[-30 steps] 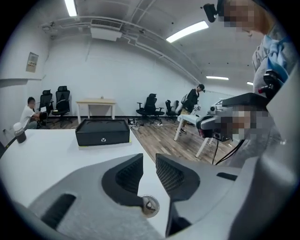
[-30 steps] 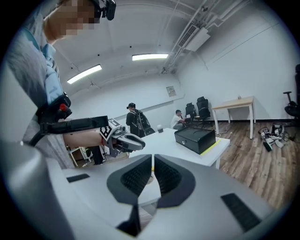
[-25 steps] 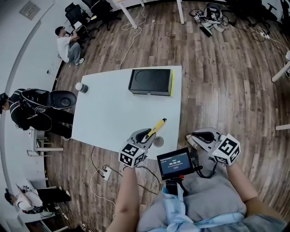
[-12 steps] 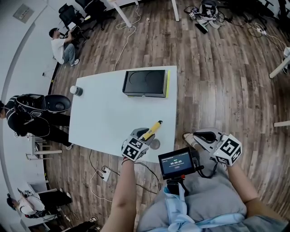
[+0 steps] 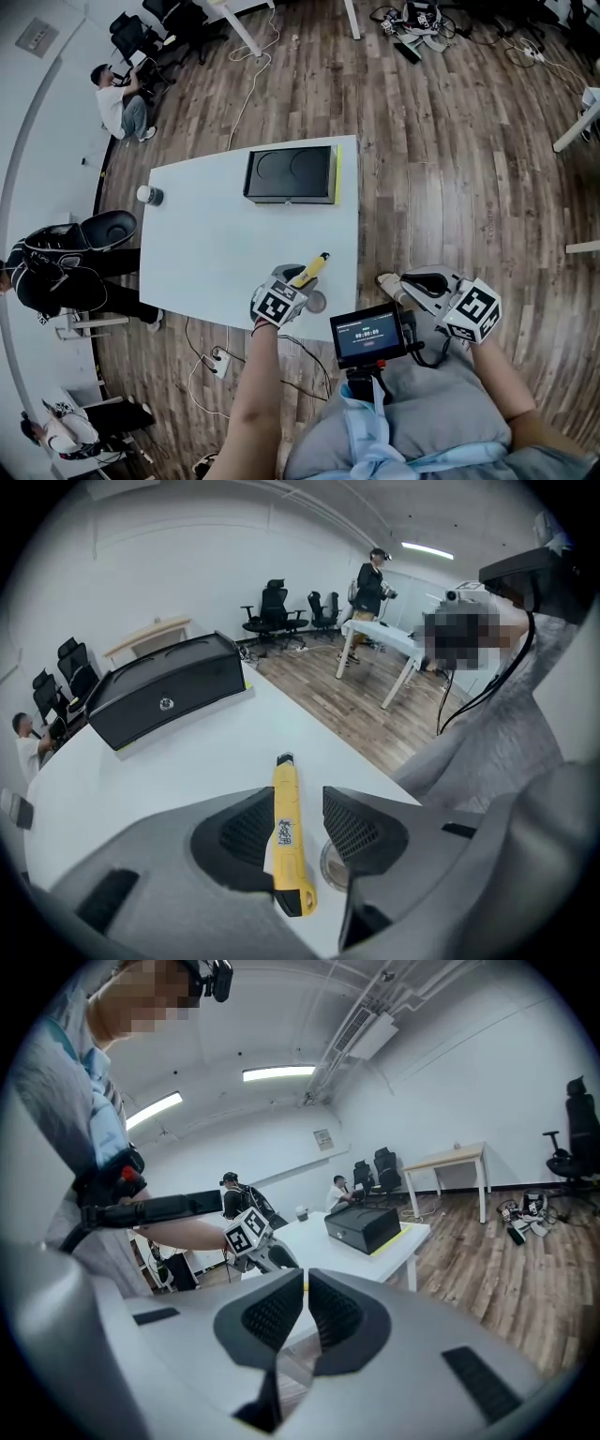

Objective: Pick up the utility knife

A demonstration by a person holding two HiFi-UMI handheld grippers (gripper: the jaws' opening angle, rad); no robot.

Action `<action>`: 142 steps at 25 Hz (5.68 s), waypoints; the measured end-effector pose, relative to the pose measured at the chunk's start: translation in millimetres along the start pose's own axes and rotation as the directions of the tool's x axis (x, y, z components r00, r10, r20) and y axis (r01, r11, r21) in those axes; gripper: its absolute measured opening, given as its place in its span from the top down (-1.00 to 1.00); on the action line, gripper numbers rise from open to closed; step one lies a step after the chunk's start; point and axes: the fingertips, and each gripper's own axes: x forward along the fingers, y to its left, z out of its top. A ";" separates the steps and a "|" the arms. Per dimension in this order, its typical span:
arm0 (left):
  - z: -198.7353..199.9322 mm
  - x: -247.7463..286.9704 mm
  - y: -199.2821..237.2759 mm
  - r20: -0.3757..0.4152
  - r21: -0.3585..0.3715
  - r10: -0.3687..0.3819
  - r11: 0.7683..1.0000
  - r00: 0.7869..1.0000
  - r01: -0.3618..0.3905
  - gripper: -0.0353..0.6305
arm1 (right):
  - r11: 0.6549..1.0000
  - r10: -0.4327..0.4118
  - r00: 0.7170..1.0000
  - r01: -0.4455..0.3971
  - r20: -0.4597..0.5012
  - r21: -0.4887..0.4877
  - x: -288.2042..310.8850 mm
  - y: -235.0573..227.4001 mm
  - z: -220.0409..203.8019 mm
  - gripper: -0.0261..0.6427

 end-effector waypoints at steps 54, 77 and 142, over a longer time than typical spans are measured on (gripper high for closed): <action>-22.2 47.8 9.3 -0.060 -0.047 0.024 0.999 0.998 -0.026 0.52 | 1.000 -0.001 0.998 0.001 -0.057 -0.002 -11.3 -1.7 -17.3 0.83; 3.3 -19.7 38.5 0.201 -0.236 0.237 0.953 0.951 -0.187 0.52 | 0.996 0.071 0.993 -0.076 -0.091 -0.046 16.3 17.3 -6.7 0.83; 12.3 -232.1 -97.1 0.616 -0.451 0.556 0.829 0.558 -0.330 0.52 | 0.913 0.333 0.935 -0.353 -0.126 -0.206 43.2 145.6 -9.1 0.83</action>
